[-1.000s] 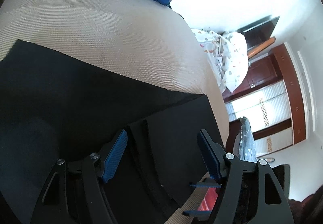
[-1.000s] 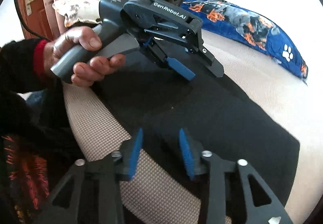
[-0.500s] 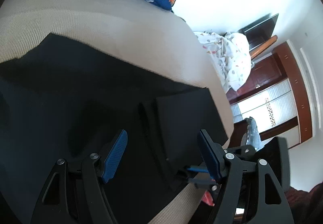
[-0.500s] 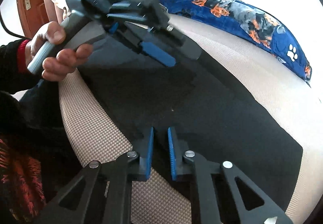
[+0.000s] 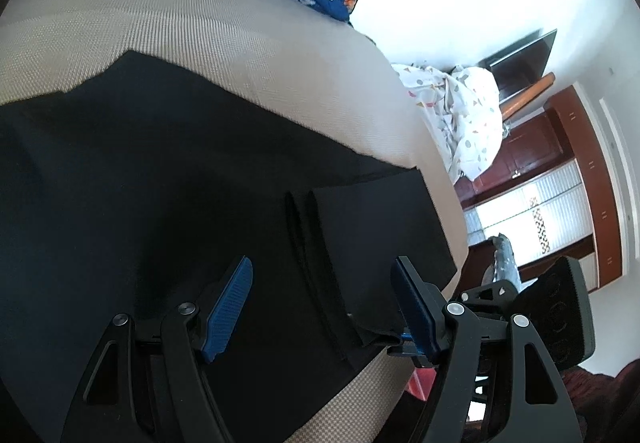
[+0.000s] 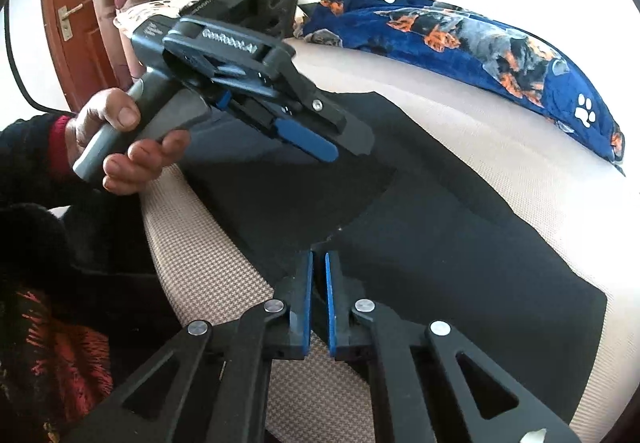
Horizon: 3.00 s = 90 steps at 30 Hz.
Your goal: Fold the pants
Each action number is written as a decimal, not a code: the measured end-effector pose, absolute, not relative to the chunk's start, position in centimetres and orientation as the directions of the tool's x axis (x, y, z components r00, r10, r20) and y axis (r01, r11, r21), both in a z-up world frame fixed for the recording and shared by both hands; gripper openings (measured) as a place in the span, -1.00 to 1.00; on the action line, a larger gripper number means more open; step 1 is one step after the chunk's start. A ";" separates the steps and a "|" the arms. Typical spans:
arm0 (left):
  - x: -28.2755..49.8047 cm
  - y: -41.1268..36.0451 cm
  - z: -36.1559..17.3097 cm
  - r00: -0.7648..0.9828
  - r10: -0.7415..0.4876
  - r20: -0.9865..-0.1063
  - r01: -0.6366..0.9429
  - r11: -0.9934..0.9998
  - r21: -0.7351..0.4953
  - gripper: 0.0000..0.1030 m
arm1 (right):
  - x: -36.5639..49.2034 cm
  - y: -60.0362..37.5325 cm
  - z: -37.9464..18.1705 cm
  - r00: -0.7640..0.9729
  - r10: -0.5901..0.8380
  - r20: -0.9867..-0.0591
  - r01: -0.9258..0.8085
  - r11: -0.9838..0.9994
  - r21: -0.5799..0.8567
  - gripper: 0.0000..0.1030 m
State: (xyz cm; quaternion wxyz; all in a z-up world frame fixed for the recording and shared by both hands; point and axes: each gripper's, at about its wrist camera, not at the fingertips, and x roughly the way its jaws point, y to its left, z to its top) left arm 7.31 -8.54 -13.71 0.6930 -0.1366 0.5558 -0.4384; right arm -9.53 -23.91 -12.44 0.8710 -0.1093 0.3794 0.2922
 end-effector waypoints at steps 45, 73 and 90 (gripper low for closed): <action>0.2 24.4 -14.1 0.395 -0.708 -0.585 -0.027 0.627 -0.778 0.42 | -5.7 -15.1 -10.4 0.300 0.795 -0.528 -0.638 0.578 0.508 -0.05; 4.3 24.4 -18.1 0.412 -0.810 -0.418 -0.177 0.379 -0.908 0.45 | -4.1 -15.9 -11.9 0.298 0.819 -0.490 -0.546 0.567 0.616 0.24; 5.7 22.0 -17.6 0.480 -0.805 -0.348 -0.109 0.339 -0.934 0.42 | -4.2 -15.6 -12.6 0.295 0.817 -0.495 -0.528 0.571 0.628 0.35</action>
